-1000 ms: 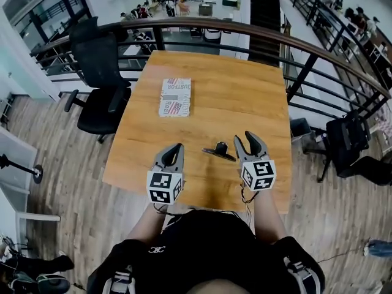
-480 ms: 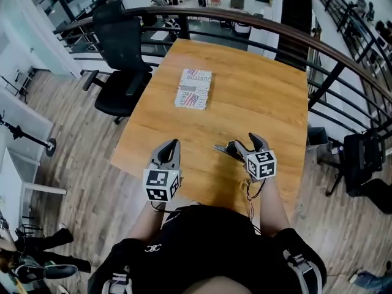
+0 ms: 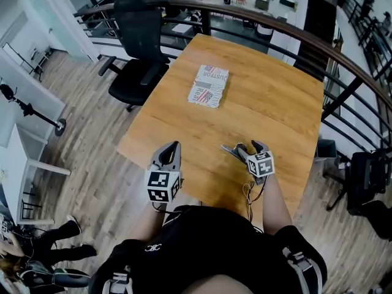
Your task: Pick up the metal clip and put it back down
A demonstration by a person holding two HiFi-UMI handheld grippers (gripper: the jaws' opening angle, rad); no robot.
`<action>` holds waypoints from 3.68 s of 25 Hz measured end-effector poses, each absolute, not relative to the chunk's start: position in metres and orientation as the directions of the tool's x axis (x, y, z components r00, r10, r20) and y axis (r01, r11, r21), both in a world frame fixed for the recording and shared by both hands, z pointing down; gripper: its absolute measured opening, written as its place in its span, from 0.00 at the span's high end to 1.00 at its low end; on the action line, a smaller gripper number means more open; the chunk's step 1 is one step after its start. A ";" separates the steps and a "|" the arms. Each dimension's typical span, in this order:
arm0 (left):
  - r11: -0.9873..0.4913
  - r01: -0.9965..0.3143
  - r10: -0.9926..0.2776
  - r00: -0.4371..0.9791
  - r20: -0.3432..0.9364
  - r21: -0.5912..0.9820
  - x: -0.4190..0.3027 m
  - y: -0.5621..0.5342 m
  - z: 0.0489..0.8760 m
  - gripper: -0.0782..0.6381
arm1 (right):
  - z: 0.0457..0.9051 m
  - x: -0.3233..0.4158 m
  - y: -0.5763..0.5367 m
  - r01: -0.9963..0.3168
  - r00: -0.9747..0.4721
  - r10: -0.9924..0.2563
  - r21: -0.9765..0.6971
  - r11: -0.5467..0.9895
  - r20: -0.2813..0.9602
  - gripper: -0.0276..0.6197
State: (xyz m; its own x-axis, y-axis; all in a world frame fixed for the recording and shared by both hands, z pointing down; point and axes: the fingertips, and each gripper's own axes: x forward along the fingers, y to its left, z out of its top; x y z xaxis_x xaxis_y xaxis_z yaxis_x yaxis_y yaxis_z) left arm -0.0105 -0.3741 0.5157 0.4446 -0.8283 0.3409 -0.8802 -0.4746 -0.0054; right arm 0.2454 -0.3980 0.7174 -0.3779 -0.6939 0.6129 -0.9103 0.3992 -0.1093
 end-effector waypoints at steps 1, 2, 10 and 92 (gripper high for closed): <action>-0.470 -0.883 -0.830 0.439 0.343 -0.006 -0.011 -0.373 0.517 0.87 | 0.723 0.245 -0.398 -0.906 -0.381 -0.682 -0.108 0.408 0.624 0.52; -0.465 -0.885 -0.832 0.434 0.345 -0.006 -0.012 -0.372 0.518 0.87 | 0.728 0.244 -0.398 -0.903 -0.388 -0.672 -0.115 0.414 0.631 0.51; -0.431 -0.902 -0.847 0.398 0.353 -0.017 -0.019 -0.366 0.520 0.87 | 0.753 0.241 -0.401 -0.894 -0.415 -0.611 -0.176 0.412 0.674 0.51; -0.736 -0.677 -0.651 0.712 0.262 0.012 0.061 -0.382 0.494 0.87 | 0.498 0.285 -0.322 -0.908 0.229 -0.969 0.378 -0.180 0.091 0.89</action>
